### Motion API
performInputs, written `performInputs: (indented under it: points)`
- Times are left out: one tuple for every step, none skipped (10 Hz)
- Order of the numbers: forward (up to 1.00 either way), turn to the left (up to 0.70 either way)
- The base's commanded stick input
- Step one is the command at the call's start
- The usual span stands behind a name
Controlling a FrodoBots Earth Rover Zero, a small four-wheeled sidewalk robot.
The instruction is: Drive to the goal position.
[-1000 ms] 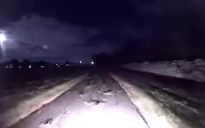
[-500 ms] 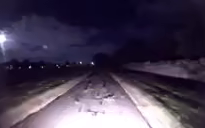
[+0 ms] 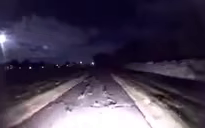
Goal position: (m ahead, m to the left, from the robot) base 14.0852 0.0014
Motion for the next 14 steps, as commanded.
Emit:
performInputs:
  points:
    - [0.85, 0.0]
    - [0.85, 0.0]
    - [0.85, 0.0]
    - [0.85, 0.0]
    - [0.85, 0.0]
    - [0.85, 0.0]
    - [0.85, 0.0]
    - [0.85, 0.0]
    - [0.85, 0.0]
    - [0.85, 0.05]
    - [0.85, 0.14]
    - [0.85, 0.15]
    - [0.85, 0.07]
    - [0.85, 0.0]
